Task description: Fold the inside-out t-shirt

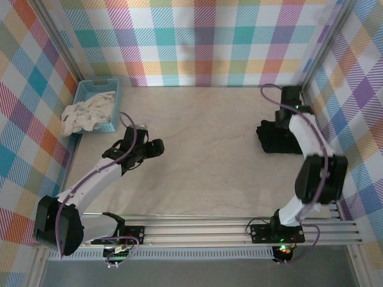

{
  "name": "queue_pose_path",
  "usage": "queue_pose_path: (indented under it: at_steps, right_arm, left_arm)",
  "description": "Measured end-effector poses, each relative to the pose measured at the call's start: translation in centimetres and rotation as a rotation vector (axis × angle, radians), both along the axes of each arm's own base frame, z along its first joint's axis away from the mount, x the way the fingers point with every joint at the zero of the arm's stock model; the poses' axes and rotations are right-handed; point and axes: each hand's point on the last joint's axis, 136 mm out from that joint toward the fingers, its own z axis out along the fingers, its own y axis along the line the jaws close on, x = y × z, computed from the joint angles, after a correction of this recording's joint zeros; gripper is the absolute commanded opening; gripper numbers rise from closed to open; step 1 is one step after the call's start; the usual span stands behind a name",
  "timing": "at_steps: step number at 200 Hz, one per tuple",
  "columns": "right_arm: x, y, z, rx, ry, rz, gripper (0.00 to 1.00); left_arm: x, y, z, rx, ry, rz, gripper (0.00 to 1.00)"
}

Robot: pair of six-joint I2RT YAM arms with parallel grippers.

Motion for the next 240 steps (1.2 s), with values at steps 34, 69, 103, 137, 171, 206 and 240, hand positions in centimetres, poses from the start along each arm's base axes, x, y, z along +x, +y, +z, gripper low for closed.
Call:
queue_pose_path:
  at_steps: [34,69,103,137,171,206,240]
  right_arm:
    - [-3.8,9.0,1.2,0.21,-0.2,0.215,1.0]
    - [-7.1,9.5,-4.7,0.282,-0.234,0.197,1.0]
    - [-8.0,8.9,-9.5,0.264,-0.276,0.188,1.0]
    - [-5.5,9.2,-11.0,0.251,-0.331,0.207,1.0]
    - [-4.0,9.1,-10.6,0.247,-0.391,0.219,1.0]
    - [-2.9,7.4,-8.8,0.271,-0.495,0.207,1.0]
    - [-1.9,6.7,-9.9,0.295,-0.522,0.226,1.0]
  left_arm:
    - [0.2,4.1,3.4,0.081,-0.214,0.157,1.0]
    - [-0.8,9.1,3.7,0.244,-0.323,0.321,1.0]
    - [-1.0,13.1,0.4,0.373,-0.28,0.42,1.0]
    - [0.2,13.9,-3.4,0.458,-0.25,0.374,1.0]
    - [2.4,13.9,-5.1,0.445,-0.262,0.347,1.0]
    - [4.3,13.2,-6.9,0.42,-0.263,0.285,1.0]
    - [5.7,13.1,-8.1,0.378,-0.267,0.249,1.0]
